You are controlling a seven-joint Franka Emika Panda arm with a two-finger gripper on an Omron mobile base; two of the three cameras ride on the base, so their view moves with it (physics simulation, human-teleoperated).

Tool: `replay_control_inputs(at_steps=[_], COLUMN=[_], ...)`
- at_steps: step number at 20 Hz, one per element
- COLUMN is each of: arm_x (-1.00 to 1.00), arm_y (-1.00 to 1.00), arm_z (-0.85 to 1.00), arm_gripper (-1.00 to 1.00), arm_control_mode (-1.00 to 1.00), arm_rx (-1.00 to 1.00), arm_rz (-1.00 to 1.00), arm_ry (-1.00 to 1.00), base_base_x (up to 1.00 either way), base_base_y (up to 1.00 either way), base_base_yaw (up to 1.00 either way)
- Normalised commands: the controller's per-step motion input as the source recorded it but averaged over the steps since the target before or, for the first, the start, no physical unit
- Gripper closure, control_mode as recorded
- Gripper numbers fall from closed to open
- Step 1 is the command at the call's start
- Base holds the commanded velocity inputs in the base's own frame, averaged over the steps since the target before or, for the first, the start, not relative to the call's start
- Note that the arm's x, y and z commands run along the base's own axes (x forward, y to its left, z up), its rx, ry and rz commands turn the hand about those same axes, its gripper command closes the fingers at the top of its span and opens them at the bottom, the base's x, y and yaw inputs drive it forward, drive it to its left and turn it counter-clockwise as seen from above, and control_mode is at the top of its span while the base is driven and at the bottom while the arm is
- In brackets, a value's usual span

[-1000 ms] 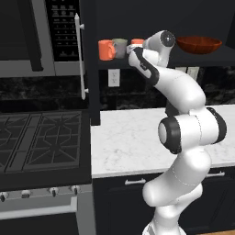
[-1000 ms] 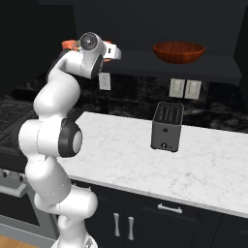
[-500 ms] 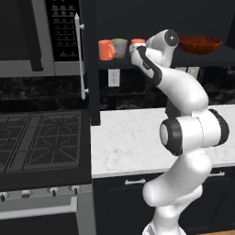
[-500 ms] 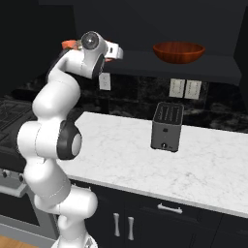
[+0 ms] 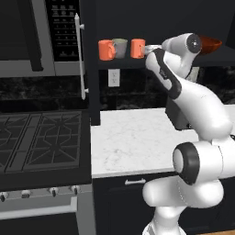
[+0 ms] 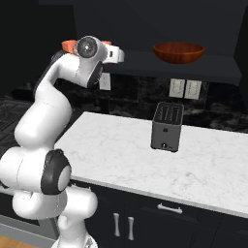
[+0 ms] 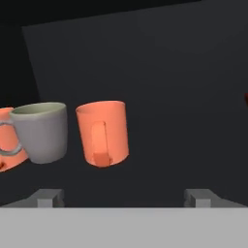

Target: Gather all objects into one cabinet and sort the glasses and bowls to opposite sides.

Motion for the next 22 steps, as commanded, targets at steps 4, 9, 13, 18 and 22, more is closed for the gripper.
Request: replay_control_inputs(at_steps=[4, 9, 13, 18, 22], arm_x=[-1.00, -1.00, -1.00, -1.00, -1.00], arm_y=[-0.34, -0.31, -0.11, -0.11, -0.09], arm_z=[0.12, 0.00, -0.04, 0.00, -0.05], arm_gripper=[-1.00, -1.00, -1.00, -1.00, -1.00], arm_control_mode=[-1.00, -1.00, -1.00, -1.00, -1.00], arm_rx=[0.00, 0.00, 0.00, 0.00, 0.00], arm_rz=[-0.04, -0.11, -0.15, -0.16, -0.16], arm_ry=[0.00, -0.03, 0.00, 0.00, 0.00], base_base_x=[0.00, 0.00, 0.00, 0.00, 0.00], base_base_y=[0.00, 0.00, 0.00, 0.00, 0.00], base_base_yaw=[0.00, 0.00, 0.00, 0.00, 0.00])
